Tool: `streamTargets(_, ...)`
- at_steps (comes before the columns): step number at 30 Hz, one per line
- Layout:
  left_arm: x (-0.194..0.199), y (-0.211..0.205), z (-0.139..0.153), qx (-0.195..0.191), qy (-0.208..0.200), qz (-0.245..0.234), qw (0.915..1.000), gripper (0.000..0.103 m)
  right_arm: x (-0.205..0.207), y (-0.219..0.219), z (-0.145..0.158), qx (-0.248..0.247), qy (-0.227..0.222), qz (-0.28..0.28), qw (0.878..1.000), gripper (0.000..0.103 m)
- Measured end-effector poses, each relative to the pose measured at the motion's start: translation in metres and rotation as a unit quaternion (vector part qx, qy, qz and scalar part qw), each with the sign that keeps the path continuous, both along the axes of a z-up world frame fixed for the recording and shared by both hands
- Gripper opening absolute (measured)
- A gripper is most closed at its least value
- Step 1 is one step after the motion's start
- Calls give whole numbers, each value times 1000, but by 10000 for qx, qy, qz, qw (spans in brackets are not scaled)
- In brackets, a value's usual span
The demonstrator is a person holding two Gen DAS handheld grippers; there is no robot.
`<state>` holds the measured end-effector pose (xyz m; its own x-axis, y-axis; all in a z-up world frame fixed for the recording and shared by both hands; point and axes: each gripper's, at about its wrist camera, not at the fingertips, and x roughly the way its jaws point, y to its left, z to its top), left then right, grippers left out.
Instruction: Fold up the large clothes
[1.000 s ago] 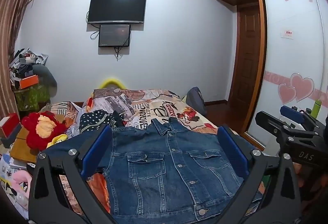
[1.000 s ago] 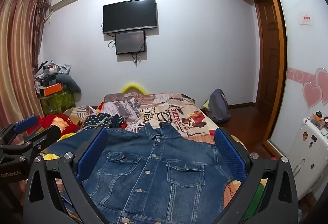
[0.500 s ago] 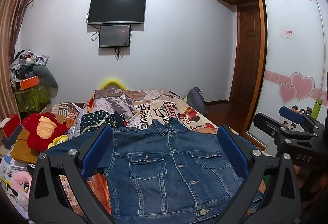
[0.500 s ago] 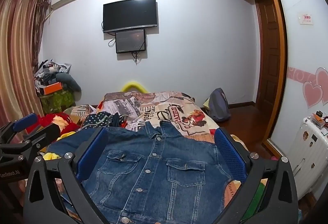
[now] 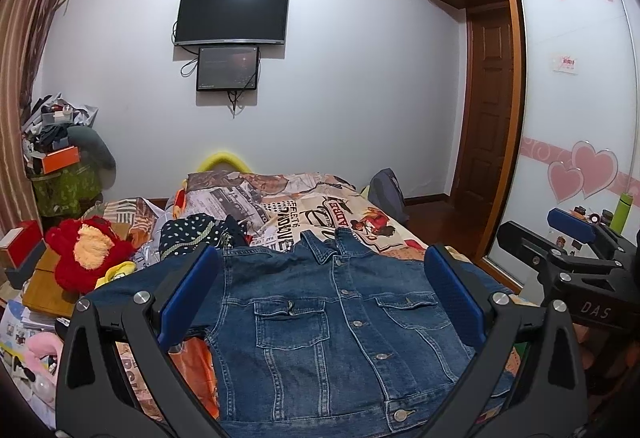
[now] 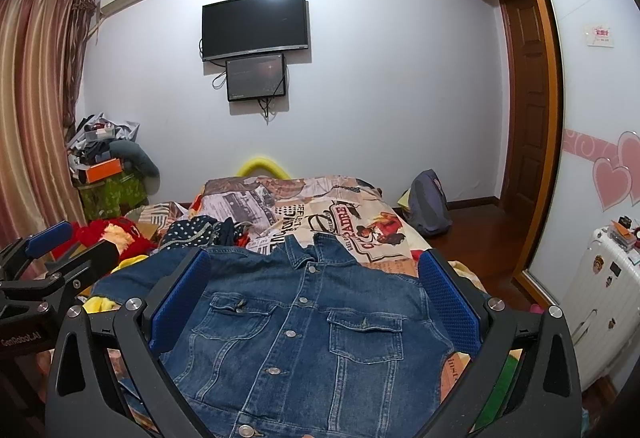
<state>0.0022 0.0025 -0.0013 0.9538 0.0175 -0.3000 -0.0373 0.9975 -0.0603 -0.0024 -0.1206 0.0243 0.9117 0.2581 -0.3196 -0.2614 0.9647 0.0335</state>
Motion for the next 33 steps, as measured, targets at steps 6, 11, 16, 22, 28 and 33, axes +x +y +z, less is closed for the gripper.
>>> streamTargets(6,0,0,0,-11,-1,-5,10000,103,0,0,0,-1,2,-6,10000,103)
streamTargets(11,1,-1,0,-5,2,-5,10000,103,0,0,0,0,4,2,10000,103)
streamTargets(16,0,-2,-1,-13,11,-22,10000,103,1,0,0,-4,-1,1,10000,103)
streamTargets(22,2,1,-2,-29,26,-5,10000,103,1,1,0,-17,3,20,10000,103)
streamTargets(28,2,1,-1,-39,31,-9,10000,103,1,2,0,-11,12,16,10000,103)
streamTargets(33,3,2,-2,-33,48,-9,10000,103,2,2,0,-13,31,5,10000,103)
